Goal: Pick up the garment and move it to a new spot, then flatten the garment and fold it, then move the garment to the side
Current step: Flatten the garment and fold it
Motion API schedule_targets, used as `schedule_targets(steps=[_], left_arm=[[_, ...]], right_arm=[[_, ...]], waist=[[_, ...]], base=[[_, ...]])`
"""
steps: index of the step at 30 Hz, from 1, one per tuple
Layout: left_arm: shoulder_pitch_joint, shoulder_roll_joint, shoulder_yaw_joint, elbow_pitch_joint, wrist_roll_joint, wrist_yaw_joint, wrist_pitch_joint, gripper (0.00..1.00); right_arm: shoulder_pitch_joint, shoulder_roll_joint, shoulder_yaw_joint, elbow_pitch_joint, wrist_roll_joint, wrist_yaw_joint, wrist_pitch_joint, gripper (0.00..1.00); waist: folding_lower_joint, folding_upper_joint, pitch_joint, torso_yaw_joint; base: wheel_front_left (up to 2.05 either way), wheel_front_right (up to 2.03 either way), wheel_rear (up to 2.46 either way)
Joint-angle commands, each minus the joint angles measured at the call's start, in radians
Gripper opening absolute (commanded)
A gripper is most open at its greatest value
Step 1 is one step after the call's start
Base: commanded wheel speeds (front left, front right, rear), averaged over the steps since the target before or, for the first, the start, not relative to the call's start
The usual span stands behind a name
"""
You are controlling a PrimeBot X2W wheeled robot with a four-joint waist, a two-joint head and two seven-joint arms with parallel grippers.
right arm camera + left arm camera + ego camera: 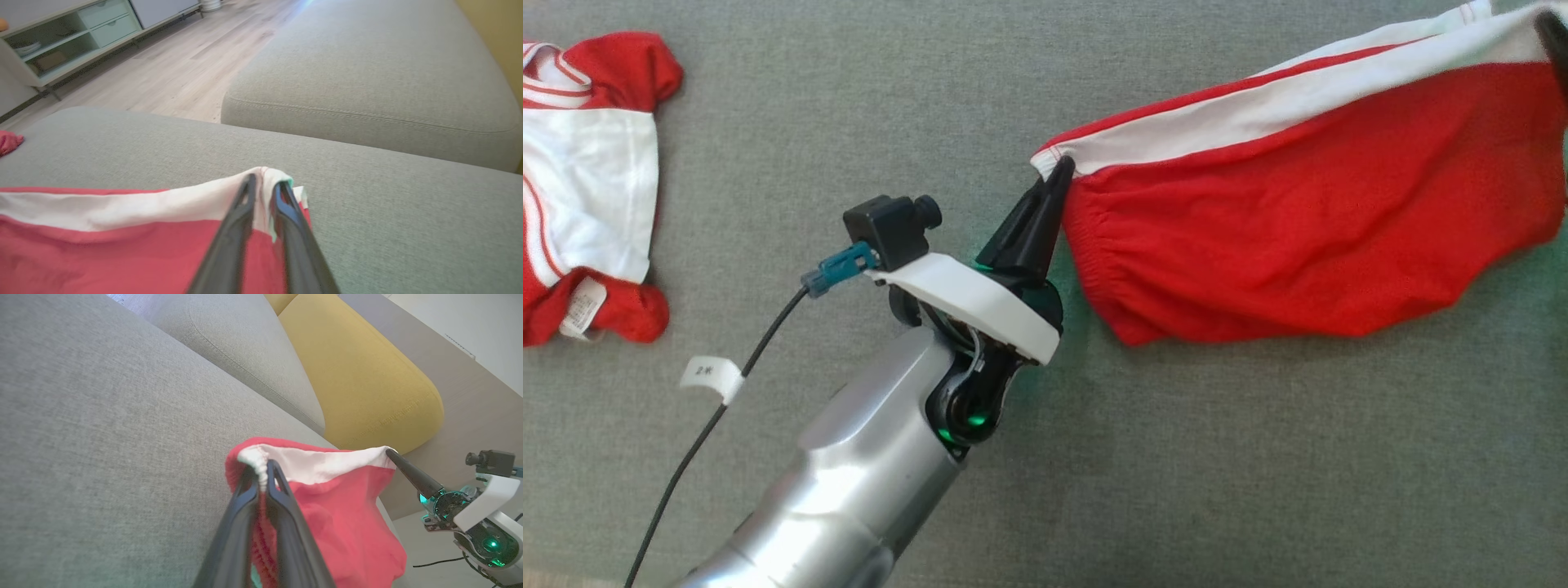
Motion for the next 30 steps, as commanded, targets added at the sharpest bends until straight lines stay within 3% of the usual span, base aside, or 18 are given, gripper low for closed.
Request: schedule_targets(steps=[1, 7, 10, 14, 22, 26, 30], left_arm=[[-0.025, 0.008, 0.023, -0.015, -0.007, -0.006, -0.014, 0.98], [-0.022, 0.016, 0.01, 0.041, -0.001, -0.006, -0.059, 1.0], [-0.007, 0.035, 0.014, 0.059, 0.057, 0.01, -0.111, 1.0], [0.042, 0.055, 0.054, 0.037, 0.229, 0.114, -0.14, 1.0], [0.317, 0.014, 0.262, -0.237, 0.667, 0.336, -0.142, 1.0], [0.431, -0.014, 0.302, -0.343, 0.808, 0.384, -0.142, 1.0], [0.501, -0.026, 0.312, -0.405, 0.89, 0.4, -0.142, 1.0]], right_arm=[[-0.005, -0.04, 0.006, -0.01, 0.012, 0.008, -0.017, 1.0], [-0.029, -0.044, 0.073, 0.027, 0.066, 0.008, -0.104, 1.0], [0.003, -0.047, 0.088, 0.032, 0.106, 0.008, -0.163, 1.0], [0.072, -0.049, 0.114, 0.025, 0.144, 0.008, -0.211, 1.0], [0.177, -0.014, 0.077, 0.147, 0.202, 0.008, -0.222, 1.0], [0.191, 0.007, 0.055, 0.212, 0.207, 0.008, -0.197, 1.0], [0.166, 0.044, 0.05, 0.314, 0.172, 0.008, -0.153, 1.0]], waist=[[-0.0002, 0.0, 0.001, -0.003], [-0.0002, 0.0, -0.029, -0.02], [-0.0002, 0.0, -0.058, -0.03], [-0.0002, 0.0, -0.101, -0.044], [-0.0002, 0.0, -0.159, -0.026], [-0.0002, 0.0, -0.165, 0.016], [-0.0002, 0.0, -0.155, 0.063]], base=[[0.0, 0.0, 0.0], [0.0, 0.0, 0.0], [0.0, 0.0, 0.0], [0.0, 0.0, 0.0], [0.0, 0.0, 0.0], [0.0, 0.0, 0.0], [0.0, 0.0, 0.0]])
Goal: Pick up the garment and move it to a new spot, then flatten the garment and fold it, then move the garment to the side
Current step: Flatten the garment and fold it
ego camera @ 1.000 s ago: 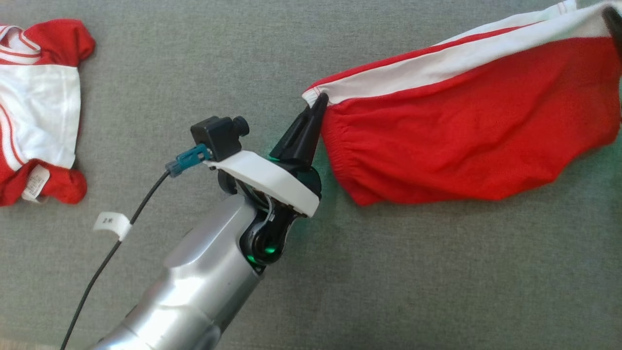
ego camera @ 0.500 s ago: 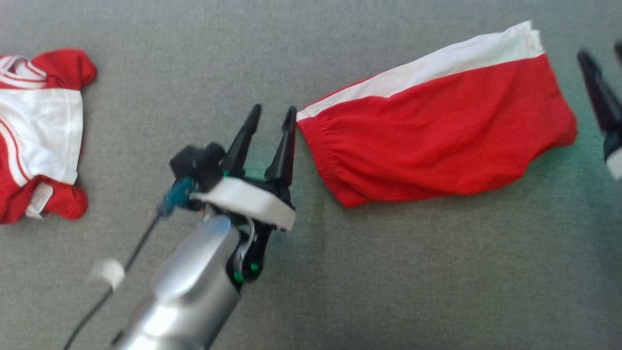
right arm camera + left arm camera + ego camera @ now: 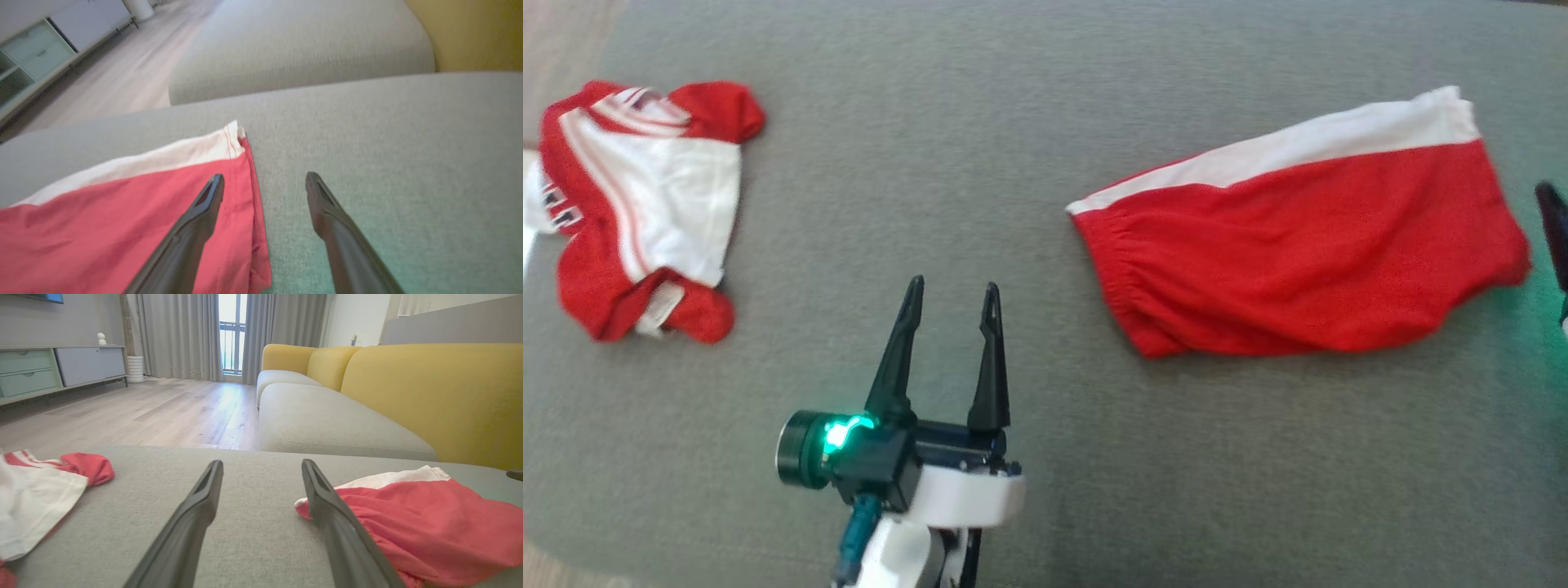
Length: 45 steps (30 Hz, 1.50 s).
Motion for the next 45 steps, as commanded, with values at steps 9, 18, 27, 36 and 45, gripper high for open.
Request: schedule_targets(steps=[9, 18, 27, 36, 45], left_arm=[[0.042, -0.011, 0.023, -0.067, 0.101, 0.013, -0.005, 1.0], [0.063, -0.012, 0.019, -0.069, 0.101, 0.011, -0.005, 1.0], [0.063, -0.012, 0.012, -0.053, 0.142, -0.001, -0.005, 1.0], [0.081, -0.012, 0.018, -0.042, 0.146, -0.018, -0.005, 1.0], [0.082, -0.012, 0.037, -0.035, 0.152, -0.041, -0.005, 1.0]], right_arm=[[-0.059, 0.072, 0.011, 0.213, -0.08, 0.008, 0.068, 1.0], [-0.074, 0.129, 0.025, 0.331, -0.077, 0.008, 0.103, 0.0], [-0.083, 0.134, 0.044, 0.312, -0.06, 0.008, 0.06, 0.0], [-0.086, 0.057, 0.056, 0.32, -0.064, 0.008, 0.024, 0.0], [-0.147, -0.01, 0.077, 0.307, -0.112, 0.008, -0.016, 0.0]], waist=[[0.0002, 0.0, 0.022, 0.095], [0.0002, 0.0, 0.012, 0.096], [0.0002, 0.0, -0.017, 0.02], [0.0002, 0.0, -0.065, -0.1], [0.0002, 0.0, -0.066, -0.16]], base=[[0.0, 0.0, 0.0], [0.0, 0.0, 0.0], [0.0, 0.0, 0.0], [0.0, 0.0, 0.0], [0.0, 0.0, 0.0]])
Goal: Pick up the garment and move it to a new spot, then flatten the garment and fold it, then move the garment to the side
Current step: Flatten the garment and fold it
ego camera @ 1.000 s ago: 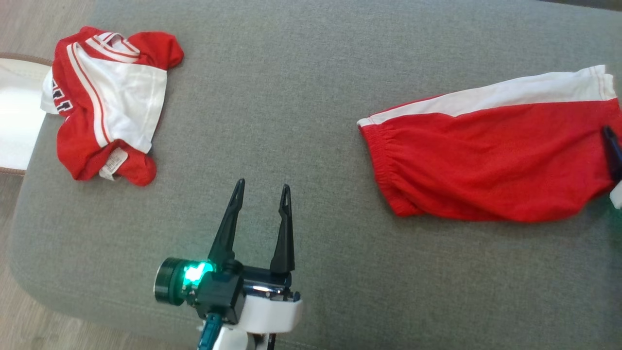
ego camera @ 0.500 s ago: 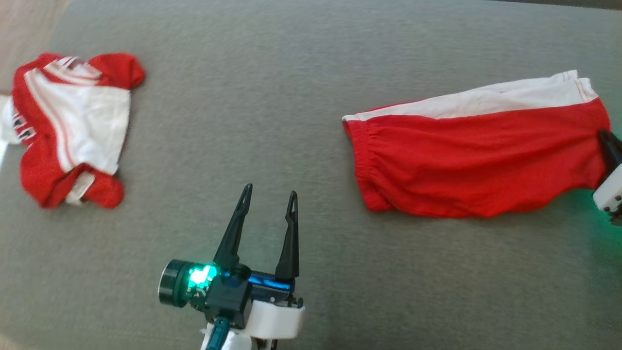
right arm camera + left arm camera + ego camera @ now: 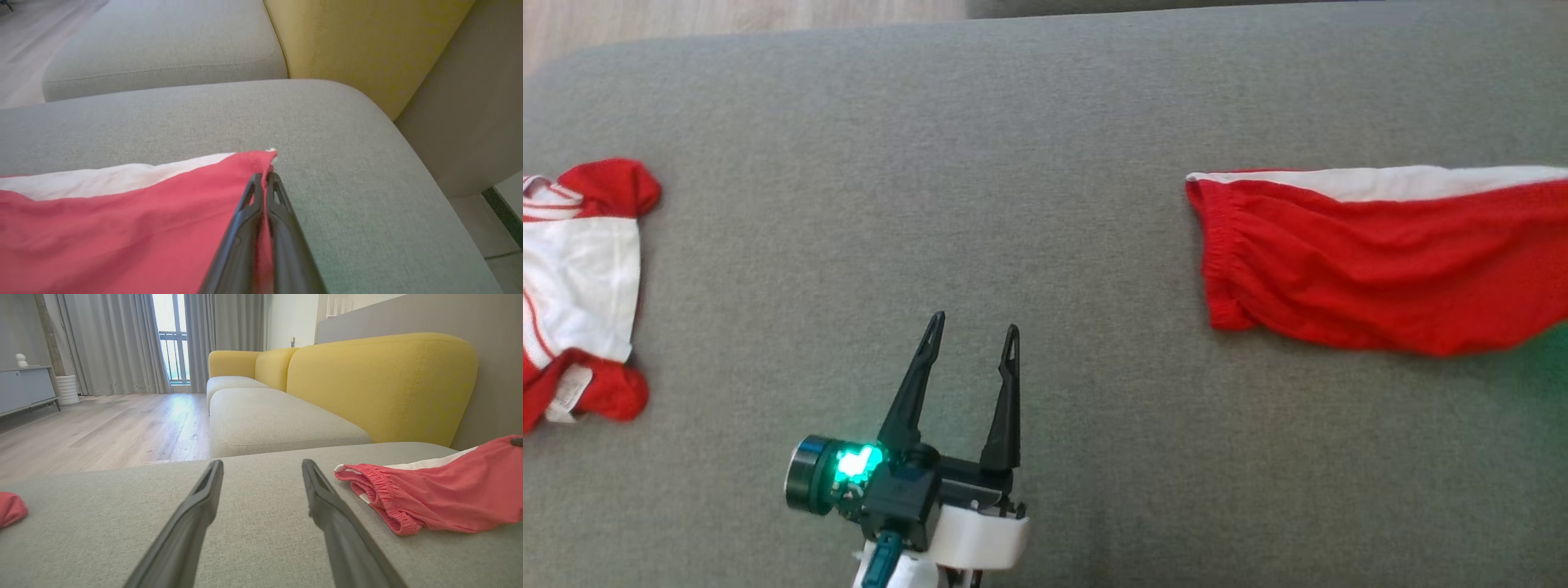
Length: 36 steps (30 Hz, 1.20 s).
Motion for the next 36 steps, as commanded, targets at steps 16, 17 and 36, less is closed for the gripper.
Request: schedule_targets(steps=[16, 17, 36], left_arm=[[0.034, -0.004, 0.037, -0.008, 0.0, -0.019, -0.005, 1.0], [0.036, -0.004, 0.037, -0.008, -0.002, -0.019, -0.005, 1.0], [0.053, -0.004, 0.038, -0.009, -0.019, -0.005, -0.005, 1.0]], right_arm=[[-0.109, 0.083, 0.104, -0.311, -0.157, 0.008, -0.007, 0.0], [-0.106, 0.096, 0.112, -0.334, -0.166, 0.008, 0.008, 0.0], [-0.024, 0.13, -0.023, -0.596, -0.263, 0.008, 0.131, 1.0]], waist=[[0.0, 0.0, -0.087, 0.034], [0.0, 0.0, -0.09, 0.041], [0.0, 0.0, -0.097, 0.066]], base=[[0.0, 0.0, 0.0], [0.0, 0.0, 0.0], [0.0, 0.0, 0.0]])
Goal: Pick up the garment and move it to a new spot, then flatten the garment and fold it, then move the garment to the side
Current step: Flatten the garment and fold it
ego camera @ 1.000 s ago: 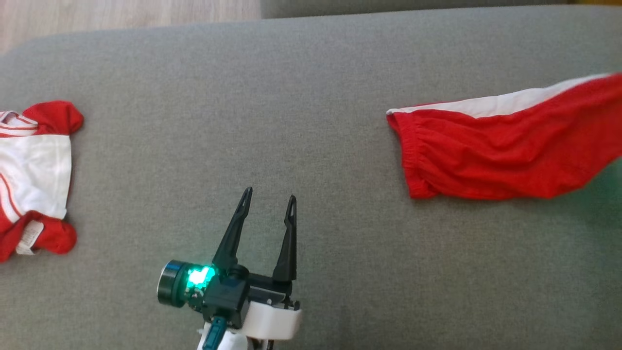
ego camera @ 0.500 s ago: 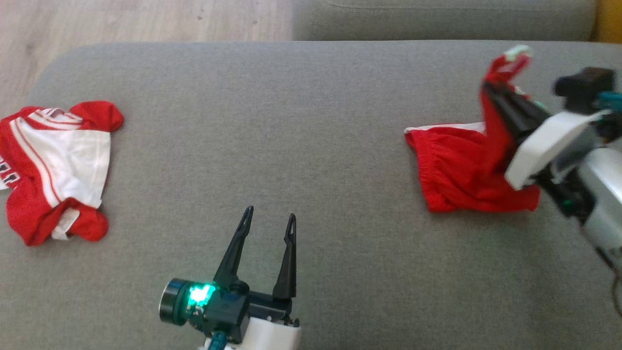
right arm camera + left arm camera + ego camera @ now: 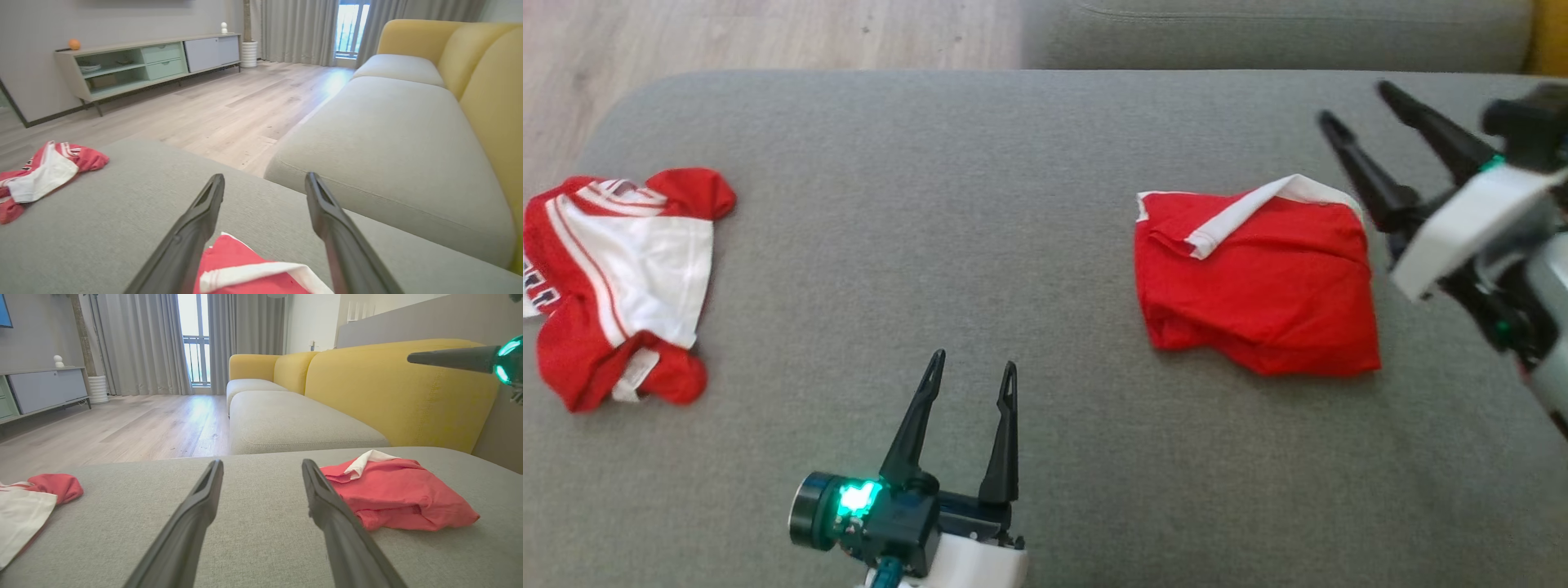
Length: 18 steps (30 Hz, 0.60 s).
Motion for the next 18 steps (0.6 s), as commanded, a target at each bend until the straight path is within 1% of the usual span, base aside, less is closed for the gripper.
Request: schedule_targets(steps=[1, 4, 7, 12, 13, 14, 18], left_arm=[[-0.01, -0.004, 0.032, -0.033, -0.004, 0.005, -0.005, 1.0], [-0.01, -0.004, 0.038, -0.031, -0.002, 0.005, -0.005, 1.0], [-0.006, -0.004, 0.047, -0.028, 0.002, 0.004, -0.005, 1.0], [-0.004, -0.004, 0.054, -0.026, 0.006, 0.0, -0.005, 1.0], [-0.005, -0.004, 0.053, -0.027, 0.006, -0.001, -0.005, 1.0], [-0.005, -0.004, 0.052, -0.028, 0.006, -0.002, -0.005, 1.0], [-0.016, -0.004, 0.037, -0.029, 0.0, -0.004, -0.005, 1.0]], right_arm=[[0.027, -0.028, -0.03, -0.027, -0.012, 0.008, 0.001, 1.0], [0.069, -0.038, -0.087, -0.031, -0.033, 0.008, -0.006, 1.0], [0.114, -0.03, -0.126, -0.03, -0.052, 0.008, -0.013, 1.0], [0.161, -0.004, -0.138, -0.025, -0.074, 0.008, -0.003, 1.0], [0.167, 0.004, -0.133, -0.024, -0.077, 0.008, 0.004, 0.57], [0.169, 0.012, -0.123, -0.025, -0.076, 0.008, 0.014, 0.0], [0.143, 0.034, -0.072, -0.011, -0.065, 0.008, 0.072, 0.0]], waist=[[0.0, 0.0, -0.001, -0.013], [0.0, 0.0, -0.005, -0.035], [0.0, 0.0, -0.011, -0.056], [0.0, 0.0, -0.016, -0.065], [0.0, 0.0, -0.016, -0.064], [0.0, 0.0, -0.015, -0.061], [0.0, 0.0, 0.004, -0.026]], base=[[0.0, 0.0, 0.0], [0.0, 0.0, 0.0], [0.0, 0.0, 0.0], [0.0, 0.0, 0.0], [0.0, 0.0, 0.0], [0.0, 0.0, 0.0], [0.0, 0.0, 0.0]])
